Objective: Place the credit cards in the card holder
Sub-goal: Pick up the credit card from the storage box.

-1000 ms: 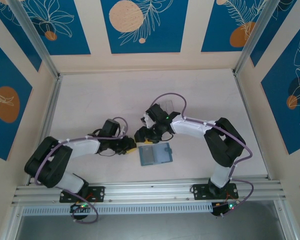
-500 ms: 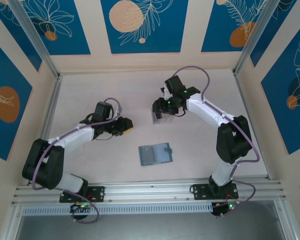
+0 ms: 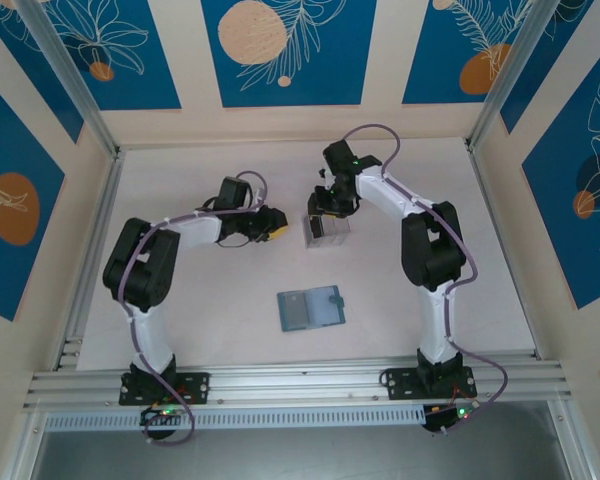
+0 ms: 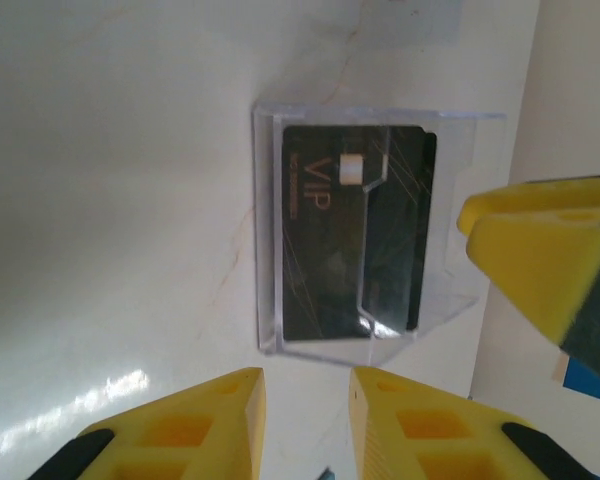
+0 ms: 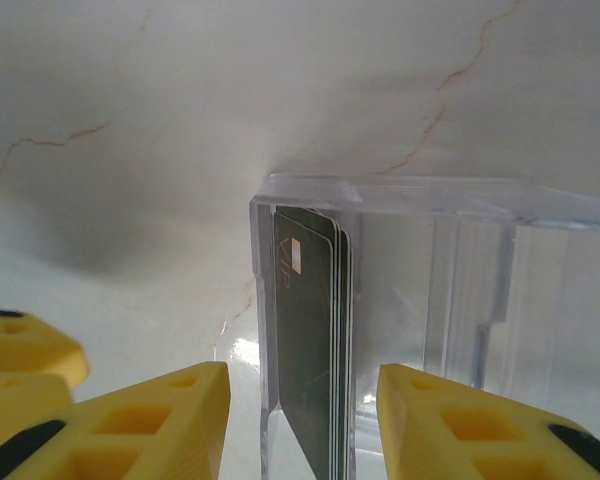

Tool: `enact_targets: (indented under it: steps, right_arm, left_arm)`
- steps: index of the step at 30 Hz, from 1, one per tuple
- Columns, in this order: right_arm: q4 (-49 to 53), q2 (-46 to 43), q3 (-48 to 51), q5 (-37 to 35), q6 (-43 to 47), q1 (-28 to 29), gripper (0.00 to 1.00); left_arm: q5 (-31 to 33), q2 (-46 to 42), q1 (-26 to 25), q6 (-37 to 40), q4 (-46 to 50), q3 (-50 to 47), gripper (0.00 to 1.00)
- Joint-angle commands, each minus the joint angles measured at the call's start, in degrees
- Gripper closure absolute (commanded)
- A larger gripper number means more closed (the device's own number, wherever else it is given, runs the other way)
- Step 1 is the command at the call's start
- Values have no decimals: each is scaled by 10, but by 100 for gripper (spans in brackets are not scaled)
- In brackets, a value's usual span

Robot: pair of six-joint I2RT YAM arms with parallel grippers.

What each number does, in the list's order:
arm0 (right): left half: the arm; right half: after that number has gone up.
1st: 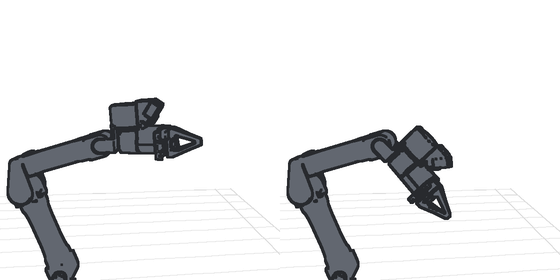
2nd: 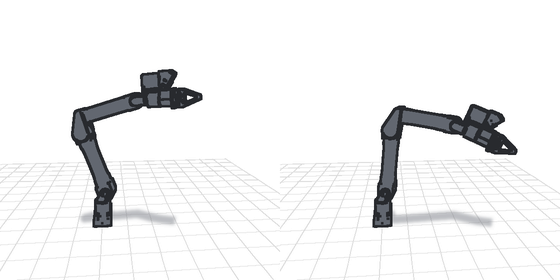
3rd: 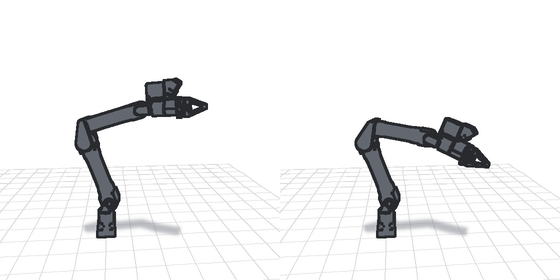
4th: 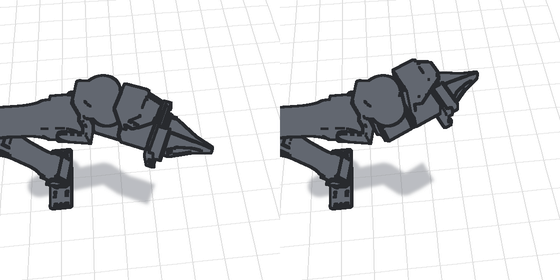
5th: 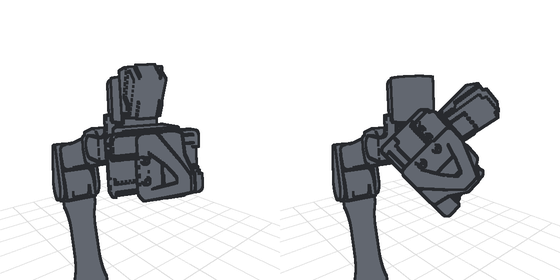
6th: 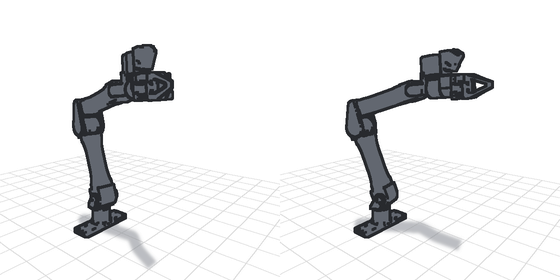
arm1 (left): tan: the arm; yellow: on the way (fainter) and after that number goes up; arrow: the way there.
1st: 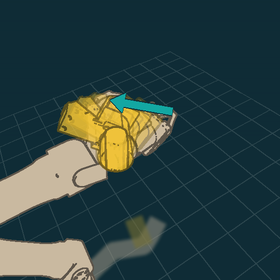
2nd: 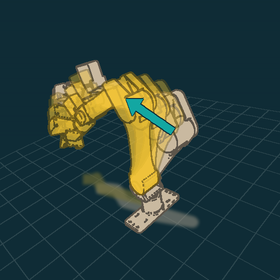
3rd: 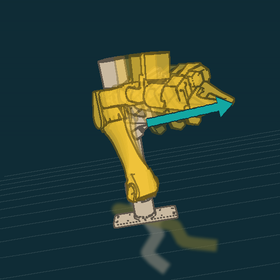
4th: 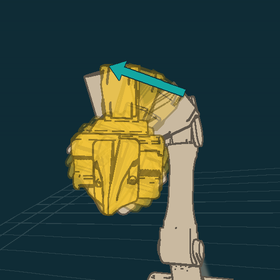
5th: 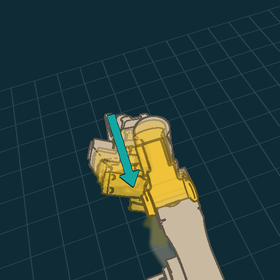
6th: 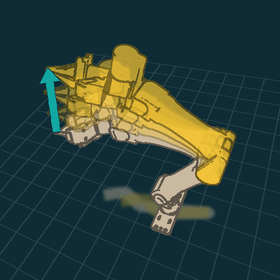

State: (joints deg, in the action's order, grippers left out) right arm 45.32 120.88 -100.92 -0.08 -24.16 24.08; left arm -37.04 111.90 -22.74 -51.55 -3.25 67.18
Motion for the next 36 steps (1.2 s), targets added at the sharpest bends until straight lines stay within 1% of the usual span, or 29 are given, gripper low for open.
enact_targets:
  steps: [1,5,7,18,24,36]
  right_arm:
    - [31,22,-28,-5,16,-1,56]
    - [26,32,-25,0,17,-2,57]
    - [21,34,-25,10,17,-2,60]
    - [29,44,-45,56,19,-3,68]
    - [34,43,-41,53,22,-3,68]
    - [32,60,-42,99,20,-6,67]
  left_arm:
    - [-30,34,-8,-20,-27,26,72]
    - [-37,59,-14,-22,-32,39,72]
    - [-40,70,-18,-22,-33,48,72]
    - [-49,111,-32,-30,-41,74,72]
    - [-52,118,-35,-34,-49,73,72]
    - [-57,137,-42,-39,-56,82,72]
